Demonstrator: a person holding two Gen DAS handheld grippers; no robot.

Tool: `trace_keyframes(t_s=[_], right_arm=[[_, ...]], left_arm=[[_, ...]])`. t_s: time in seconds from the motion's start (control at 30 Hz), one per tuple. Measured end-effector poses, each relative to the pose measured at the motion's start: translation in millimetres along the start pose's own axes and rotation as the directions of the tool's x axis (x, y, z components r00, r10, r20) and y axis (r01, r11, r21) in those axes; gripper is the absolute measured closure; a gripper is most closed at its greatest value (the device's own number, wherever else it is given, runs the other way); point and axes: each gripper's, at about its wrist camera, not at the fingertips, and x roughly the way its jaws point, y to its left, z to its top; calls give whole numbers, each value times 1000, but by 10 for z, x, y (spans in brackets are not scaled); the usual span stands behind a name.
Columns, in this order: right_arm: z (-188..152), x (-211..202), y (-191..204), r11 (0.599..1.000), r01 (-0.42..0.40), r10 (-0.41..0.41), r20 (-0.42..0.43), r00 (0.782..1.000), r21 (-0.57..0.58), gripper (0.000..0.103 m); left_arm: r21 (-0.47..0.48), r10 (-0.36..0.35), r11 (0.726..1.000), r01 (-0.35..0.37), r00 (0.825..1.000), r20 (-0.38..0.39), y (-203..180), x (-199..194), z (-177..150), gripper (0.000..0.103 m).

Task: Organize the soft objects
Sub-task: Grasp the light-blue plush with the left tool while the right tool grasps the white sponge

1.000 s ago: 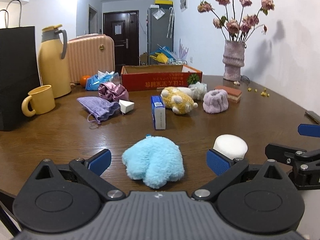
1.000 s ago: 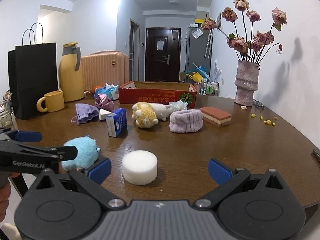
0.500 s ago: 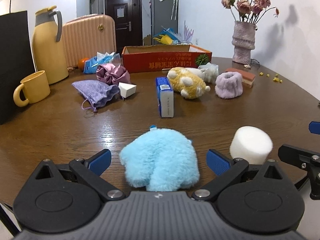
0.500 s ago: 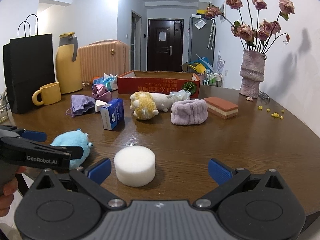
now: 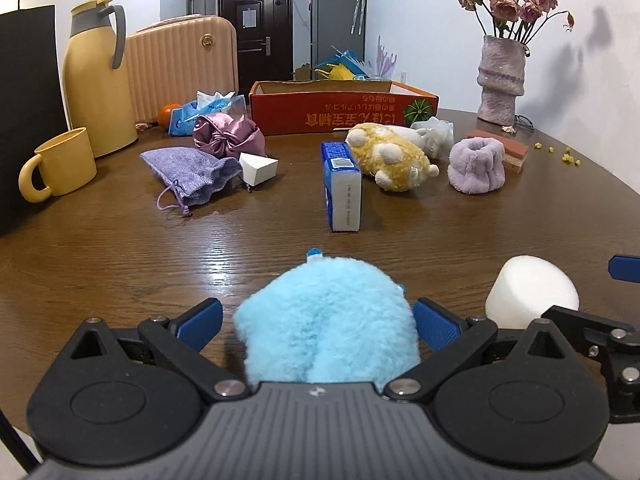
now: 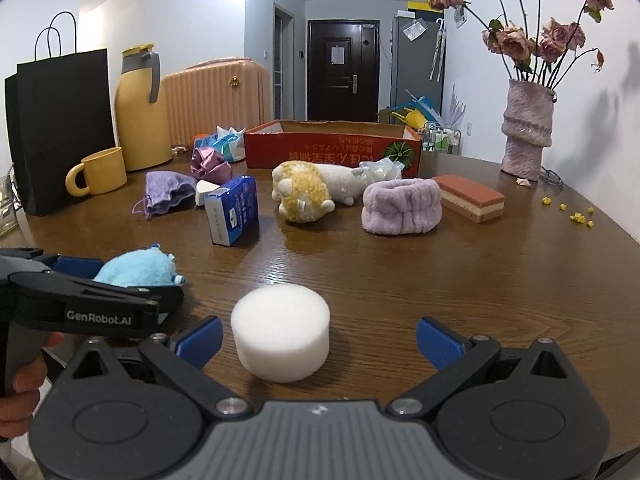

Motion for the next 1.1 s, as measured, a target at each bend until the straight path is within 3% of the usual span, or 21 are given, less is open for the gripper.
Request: trace_keyframes(t_s=[0.07,0.13,0.23,0.73,0.8,0.93,1.0,1.1], right_arm=[[3,29,12,1000,-5,5,-3,1000,-3,0],[7,58,29,1000,-10,10,-3,1000,-8,0],[14,97,58,1000,-18,18,-7,1000,-17,0],[30,335,163,998,-66,65,-12,998,-24,3],[34,355,189,997,-65,65,-6,998,-35,15],[39,399,224,996,-78,77,-17,997,-49,29],[38,420,232,995,-87,85,-27,996,-52,46],[35,411,235,994,-89,88,-18,996,-56,48]], left_arm=[[-5,-4,1000,4,1000,-2,6,17,-9,1],[-7,-11,1000,11,1000,2,15,17,-17,15],[-16,-29,999,29,1000,5,34,23,-19,19],[-35,-24,999,26,999,42,133,-51,-21,20],[-35,-13,999,15,999,45,142,-54,-18,20],[-40,-11,999,13,999,48,171,-59,-14,20],[-41,-12,999,14,999,50,178,-61,-15,20],[-42,-12,999,14,999,50,185,-62,-18,20]])
